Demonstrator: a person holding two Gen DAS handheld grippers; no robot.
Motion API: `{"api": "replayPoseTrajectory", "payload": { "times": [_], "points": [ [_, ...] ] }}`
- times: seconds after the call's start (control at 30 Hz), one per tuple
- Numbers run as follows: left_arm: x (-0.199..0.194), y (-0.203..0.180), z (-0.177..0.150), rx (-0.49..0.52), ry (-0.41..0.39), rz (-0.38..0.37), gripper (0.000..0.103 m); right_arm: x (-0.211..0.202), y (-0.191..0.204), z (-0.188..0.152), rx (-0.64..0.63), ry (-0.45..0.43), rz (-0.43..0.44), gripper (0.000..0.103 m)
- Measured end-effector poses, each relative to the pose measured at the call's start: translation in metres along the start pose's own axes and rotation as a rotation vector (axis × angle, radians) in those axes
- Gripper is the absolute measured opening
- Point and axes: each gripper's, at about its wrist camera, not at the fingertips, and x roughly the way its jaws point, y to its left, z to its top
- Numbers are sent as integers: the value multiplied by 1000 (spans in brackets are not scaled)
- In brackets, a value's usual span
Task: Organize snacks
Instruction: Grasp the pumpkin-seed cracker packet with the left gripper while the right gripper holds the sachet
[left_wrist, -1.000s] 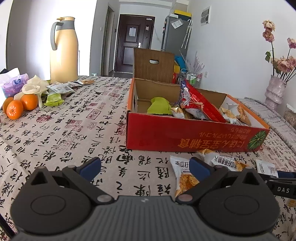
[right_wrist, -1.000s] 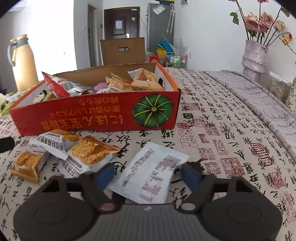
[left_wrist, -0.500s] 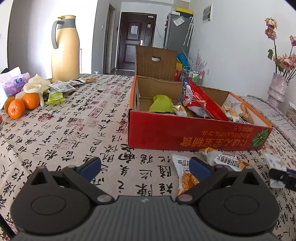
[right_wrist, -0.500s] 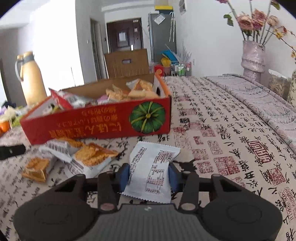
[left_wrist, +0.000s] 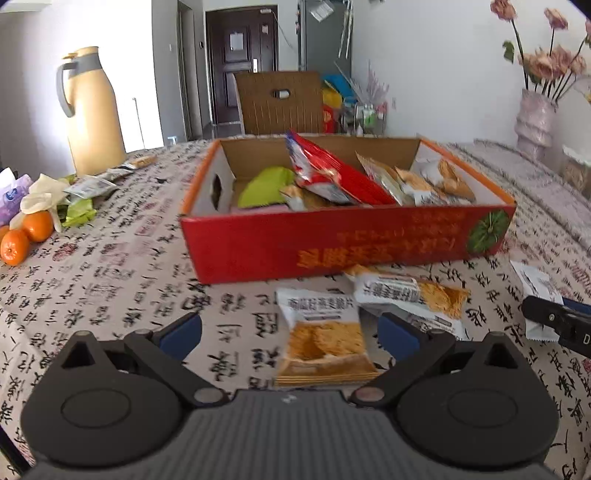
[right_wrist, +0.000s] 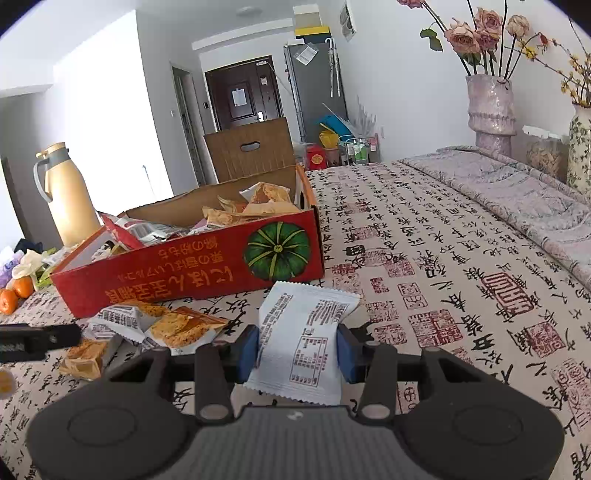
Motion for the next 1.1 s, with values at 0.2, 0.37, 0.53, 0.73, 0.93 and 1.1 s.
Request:
{"api": "replayPoseTrajectory", "payload": {
  "times": [0.2, 0.37, 0.53, 0.73, 0.93, 1.1],
  "points": [
    [19, -12, -2, -9, 65, 22, 99, -1, 0, -3, -3, -8, 29, 43],
    [26, -15, -4, -20, 93, 6, 77, -1, 1, -5, -5, -14, 43, 43],
    [22, -14, -4, -32, 82, -18, 53, -2, 0, -5, -6, -20, 51, 43],
    [18, -13, -6, -44, 66, -27, 47, -2, 2, -6, -12, -23, 46, 43],
    [9, -11, -7, -45, 33, -26, 47, -2, 3, -6, -19, -23, 34, 43],
    [-3, -5, -8, -51, -1, -26, 47, -3, 5, -7, -28, -32, 29, 43]
  ]
}}
